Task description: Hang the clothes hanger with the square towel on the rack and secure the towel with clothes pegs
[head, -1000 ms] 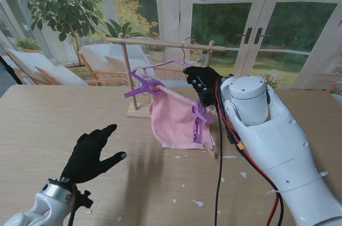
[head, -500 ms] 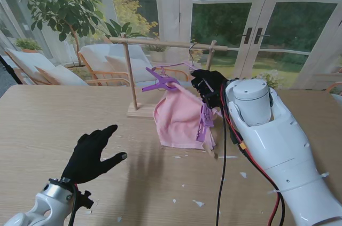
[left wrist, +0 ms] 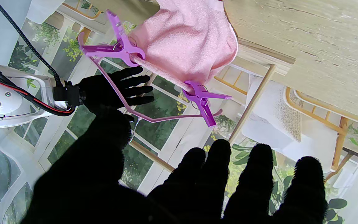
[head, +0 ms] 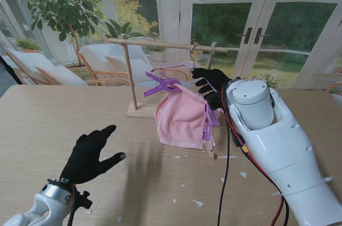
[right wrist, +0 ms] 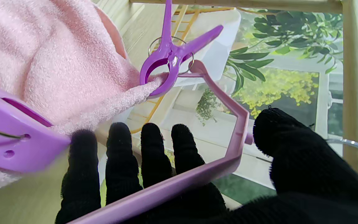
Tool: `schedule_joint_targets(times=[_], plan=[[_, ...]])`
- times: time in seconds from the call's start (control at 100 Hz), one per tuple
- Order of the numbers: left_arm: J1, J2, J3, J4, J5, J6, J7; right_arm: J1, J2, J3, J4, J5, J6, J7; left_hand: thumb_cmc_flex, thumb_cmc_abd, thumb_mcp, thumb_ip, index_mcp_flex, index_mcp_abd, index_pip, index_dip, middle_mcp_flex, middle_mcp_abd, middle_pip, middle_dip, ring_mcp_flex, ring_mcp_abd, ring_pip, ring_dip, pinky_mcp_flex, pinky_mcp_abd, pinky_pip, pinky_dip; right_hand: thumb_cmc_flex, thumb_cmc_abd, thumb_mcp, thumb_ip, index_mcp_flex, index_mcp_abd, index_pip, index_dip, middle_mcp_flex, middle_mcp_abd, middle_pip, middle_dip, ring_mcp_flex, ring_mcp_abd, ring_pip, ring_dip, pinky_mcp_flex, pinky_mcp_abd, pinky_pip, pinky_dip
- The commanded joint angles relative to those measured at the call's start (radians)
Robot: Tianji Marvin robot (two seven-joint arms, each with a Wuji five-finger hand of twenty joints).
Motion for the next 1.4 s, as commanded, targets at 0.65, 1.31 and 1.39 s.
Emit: schedule_joint_targets(times=[0.65,1.31,1.39], plan=[[0.022,0.005,-0.024,-0.022,0.067,0.005,-0.025,-0.064,0.07,0.0,-0.192,-0.228,0.064,0.121,-0.003,0.004,0.013,0.018,-0.009,0.0,-0.01,0.001,-0.015,0.001,-0.021,0.01,-0.026,-0.006,-0.01,-0.003,0.004,0.021,-0.033,0.011,-0.097,0.048,-0.069,-0.048,-0.244,-0.01,-0.14,-0.162,-0.294,-0.15,-0.15,-0.077,-0.299,-0.268,-0.296,-0.232,-0.213,-0.323,-0.585,0.195],[0.014,0.009,-0.007,-0.029,0.083,0.01,-0.039,-0.175,0.128,0.024,-0.384,-0.518,0.099,0.188,-0.005,0.035,-0.015,0.019,-0.004,-0.001,-0.007,0.003,-0.01,0.003,-0.019,0.011,-0.022,-0.005,-0.007,-0.002,0.006,0.024,-0.032,0.01,-0.088,0.034,-0.044,-0.037,-0.176,0.014,0.035,-0.13,-0.214,-0.073,0.063,0.018,-0.199,-0.112,-0.009,-0.035,-0.092,-0.07,-0.286,0.418],[0.009,0.01,0.0,-0.023,0.075,0.007,-0.043,-0.206,0.14,0.036,-0.417,-0.576,0.096,0.212,0.028,0.057,-0.083,0.027,-0.005,-0.001,-0.009,0.001,-0.011,0.005,-0.021,0.008,-0.024,-0.004,-0.008,-0.003,0.005,0.023,-0.036,0.006,-0.08,0.034,-0.042,-0.035,-0.169,0.003,0.058,-0.099,-0.213,-0.074,0.108,0.046,-0.196,-0.104,0.04,-0.009,-0.08,-0.056,-0.26,0.438]])
